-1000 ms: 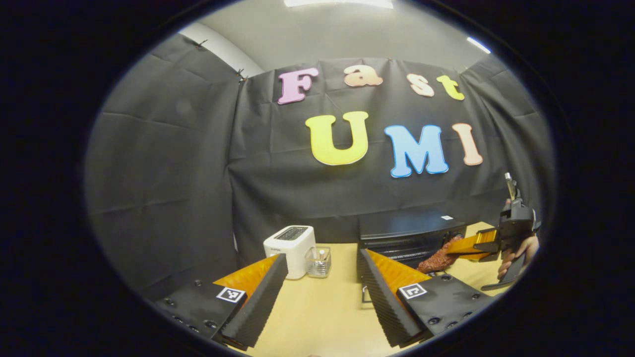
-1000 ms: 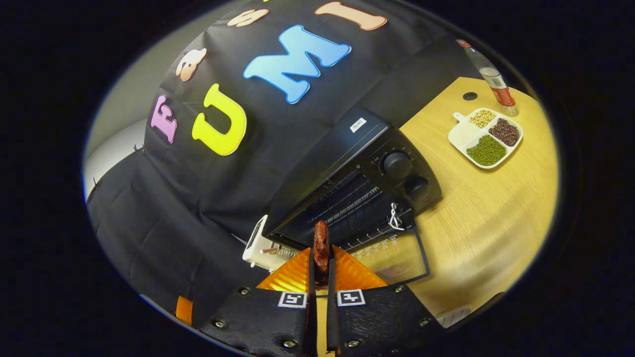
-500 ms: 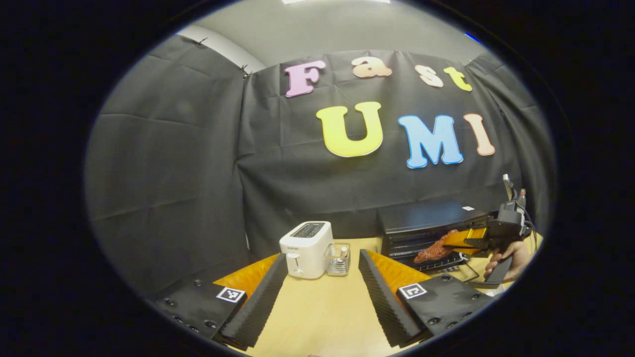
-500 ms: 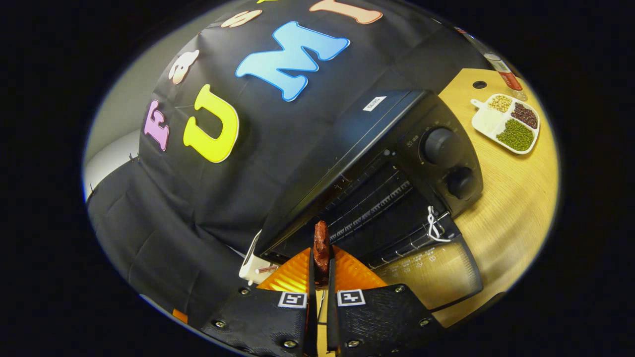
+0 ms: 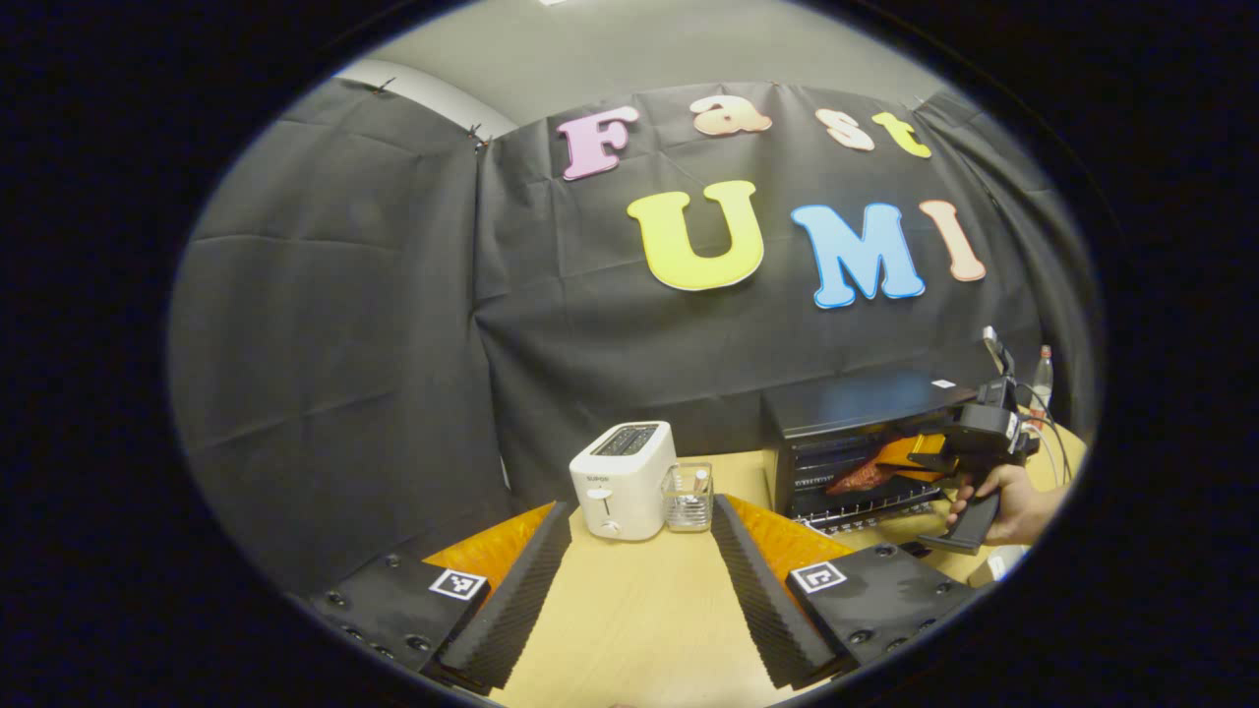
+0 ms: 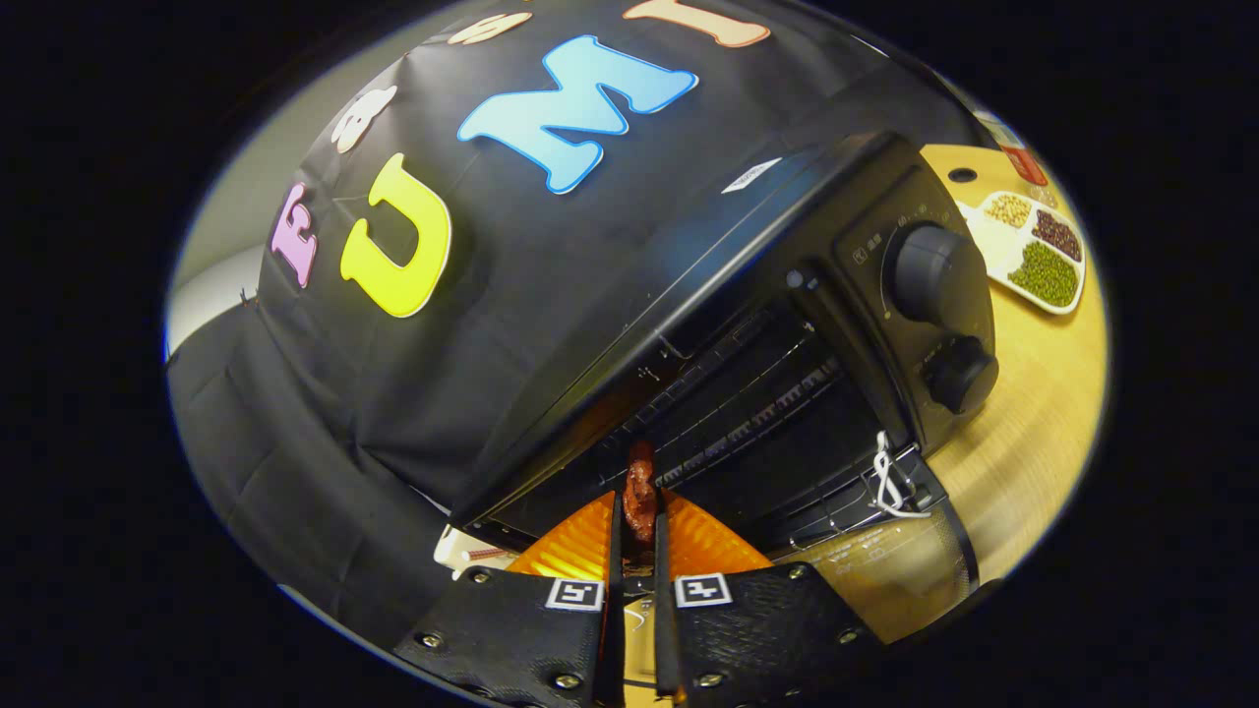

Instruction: Open the electric oven with the left hand, put the food in, and close the electric oven.

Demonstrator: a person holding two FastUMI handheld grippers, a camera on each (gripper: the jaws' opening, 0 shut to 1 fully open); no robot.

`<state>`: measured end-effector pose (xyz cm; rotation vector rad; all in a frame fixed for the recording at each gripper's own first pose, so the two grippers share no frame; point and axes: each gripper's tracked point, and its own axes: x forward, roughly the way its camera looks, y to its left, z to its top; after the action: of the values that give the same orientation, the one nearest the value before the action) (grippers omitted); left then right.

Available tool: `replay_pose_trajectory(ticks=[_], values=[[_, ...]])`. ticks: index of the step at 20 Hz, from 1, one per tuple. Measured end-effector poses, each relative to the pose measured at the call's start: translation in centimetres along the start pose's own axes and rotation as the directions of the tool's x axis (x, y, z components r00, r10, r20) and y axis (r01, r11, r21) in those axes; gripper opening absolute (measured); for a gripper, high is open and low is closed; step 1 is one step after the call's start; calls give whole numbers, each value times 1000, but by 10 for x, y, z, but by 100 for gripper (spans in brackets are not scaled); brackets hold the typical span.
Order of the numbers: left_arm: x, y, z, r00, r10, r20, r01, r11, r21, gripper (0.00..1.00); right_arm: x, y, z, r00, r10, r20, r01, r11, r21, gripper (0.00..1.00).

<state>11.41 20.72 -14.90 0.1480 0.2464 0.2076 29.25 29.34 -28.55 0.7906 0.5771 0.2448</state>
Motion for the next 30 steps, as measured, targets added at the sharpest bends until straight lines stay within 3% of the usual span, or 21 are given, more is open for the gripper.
replay_pose_trajectory(ticks=[4, 6, 7, 8, 11, 12, 14, 18, 19, 20, 23, 26, 28, 30], values=[[0, -1, -1, 1000, -7, -5, 7, 1000, -13, 96, -3, -12, 11, 995, -73, 65, 82, 987, -135, 27], [1, -2, -3, 1000, -12, -9, 12, 1000, -22, 97, -9, -14, 25, 991, -81, 102, 99, 978, -182, 81], [1, -3, -4, 1000, -17, -10, 17, 1000, -23, 100, -12, -14, 32, 989, -85, 122, 108, 974, -198, 87], [2, -5, -6, 1000, -26, -11, 26, 999, -24, 96, -17, -18, 35, 987, -98, 125, 124, 967, -223, 97], [4, -27, -13, 998, -64, -12, 63, 997, -42, 95, -44, -14, 41, 989, -81, 125, 116, 948, -295, 97], [5, -36, -14, 997, -79, -12, 78, 996, -50, 100, -55, -11, 45, 988, -74, 134, 115, 938, -327, 98], [7, -55, -19, 993, -115, -15, 114, 992, -58, 97, -81, 0, 53, 987, -45, 154, 102, 920, -380, 97], [7, -102, -30, 979, -200, -35, 197, 977, -79, 100, -139, 15, 75, 973, -15, 231, 128, 867, -482, 97], [7, -114, -35, 974, -223, -47, 219, 972, -90, 97, -154, 17, 79, 970, -9, 244, 135, 853, -505, 97], [6, -127, -41, 968, -245, -62, 238, 966, -100, 100, -167, 18, 84, 967, -4, 253, 142, 837, -529, 98], [5, -169, -56, 940, -324, -103, 311, 942, -123, 97, -207, 10, 104, 953, -17, 302, 192, 805, -561, 97], [5, -204, -79, 908, -387, -159, 367, 919, -141, 100, -243, 0, 126, 936, -52, 348, 243, 809, -536, 98], [6, -224, -94, 889, -413, -198, 392, 910, -135, 97, -262, -12, 141, 918, -79, 388, 291, 798, -527, 98], [6, -246, -112, 867, -435, -244, 421, 900, -111, 100, -280, -22, 157, 895, -105, 433, 349, 770, -535, 100]])
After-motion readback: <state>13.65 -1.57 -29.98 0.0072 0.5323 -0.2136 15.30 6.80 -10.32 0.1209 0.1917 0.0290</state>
